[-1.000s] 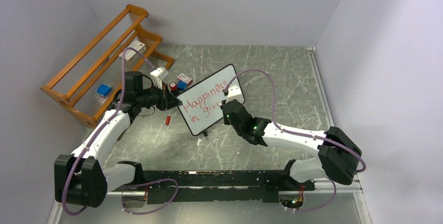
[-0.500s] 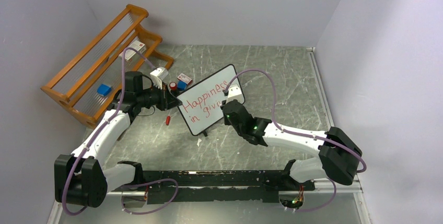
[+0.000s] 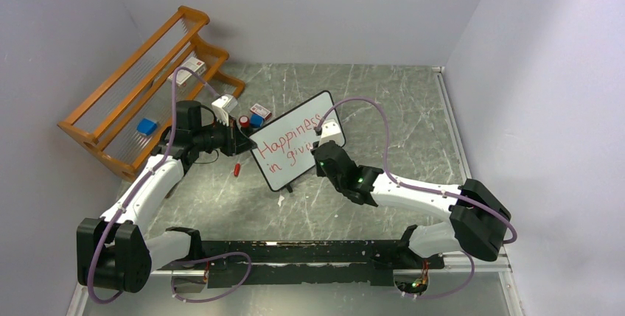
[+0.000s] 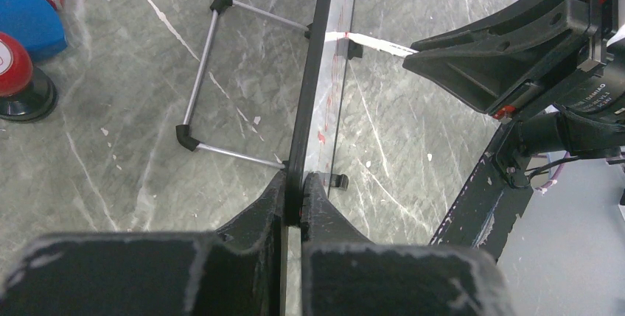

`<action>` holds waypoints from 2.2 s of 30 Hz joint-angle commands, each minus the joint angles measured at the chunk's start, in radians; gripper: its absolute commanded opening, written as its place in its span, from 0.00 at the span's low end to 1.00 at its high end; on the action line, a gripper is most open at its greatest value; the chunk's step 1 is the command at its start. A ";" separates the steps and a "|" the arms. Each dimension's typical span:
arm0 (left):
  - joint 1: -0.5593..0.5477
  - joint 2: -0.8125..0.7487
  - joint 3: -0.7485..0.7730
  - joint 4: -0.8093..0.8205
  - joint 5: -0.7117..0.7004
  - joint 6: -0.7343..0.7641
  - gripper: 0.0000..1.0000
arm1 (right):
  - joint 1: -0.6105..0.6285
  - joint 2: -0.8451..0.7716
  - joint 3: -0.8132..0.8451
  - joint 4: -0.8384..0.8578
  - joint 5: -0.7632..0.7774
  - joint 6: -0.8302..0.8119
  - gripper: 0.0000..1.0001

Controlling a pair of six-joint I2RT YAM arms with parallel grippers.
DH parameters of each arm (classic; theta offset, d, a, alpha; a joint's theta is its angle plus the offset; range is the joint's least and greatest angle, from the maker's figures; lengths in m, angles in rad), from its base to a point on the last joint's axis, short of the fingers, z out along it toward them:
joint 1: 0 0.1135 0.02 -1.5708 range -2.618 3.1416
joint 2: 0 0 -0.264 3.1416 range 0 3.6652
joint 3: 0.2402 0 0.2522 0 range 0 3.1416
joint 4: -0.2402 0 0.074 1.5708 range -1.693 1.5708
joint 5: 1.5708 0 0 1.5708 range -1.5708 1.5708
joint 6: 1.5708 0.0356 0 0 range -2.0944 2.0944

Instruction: Write a sentence on the whiteboard

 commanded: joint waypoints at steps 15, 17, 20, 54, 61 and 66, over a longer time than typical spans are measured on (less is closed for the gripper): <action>0.002 0.034 -0.023 -0.099 -0.107 0.068 0.05 | -0.017 -0.002 0.053 0.047 0.034 -0.033 0.00; 0.002 0.034 -0.024 -0.099 -0.107 0.068 0.05 | -0.021 -0.002 0.054 0.048 0.037 -0.034 0.00; 0.002 0.034 -0.024 -0.099 -0.106 0.069 0.05 | -0.024 -0.001 0.053 0.053 0.041 -0.034 0.00; 0.002 0.030 -0.023 -0.102 -0.117 0.068 0.05 | -0.033 -0.008 -0.011 0.012 -0.001 0.027 0.00; 0.002 0.032 -0.023 -0.101 -0.117 0.068 0.05 | -0.033 -0.021 -0.014 0.004 0.004 0.024 0.00; 0.003 0.033 -0.023 -0.101 -0.117 0.068 0.05 | -0.033 -0.028 -0.016 0.001 0.009 0.021 0.00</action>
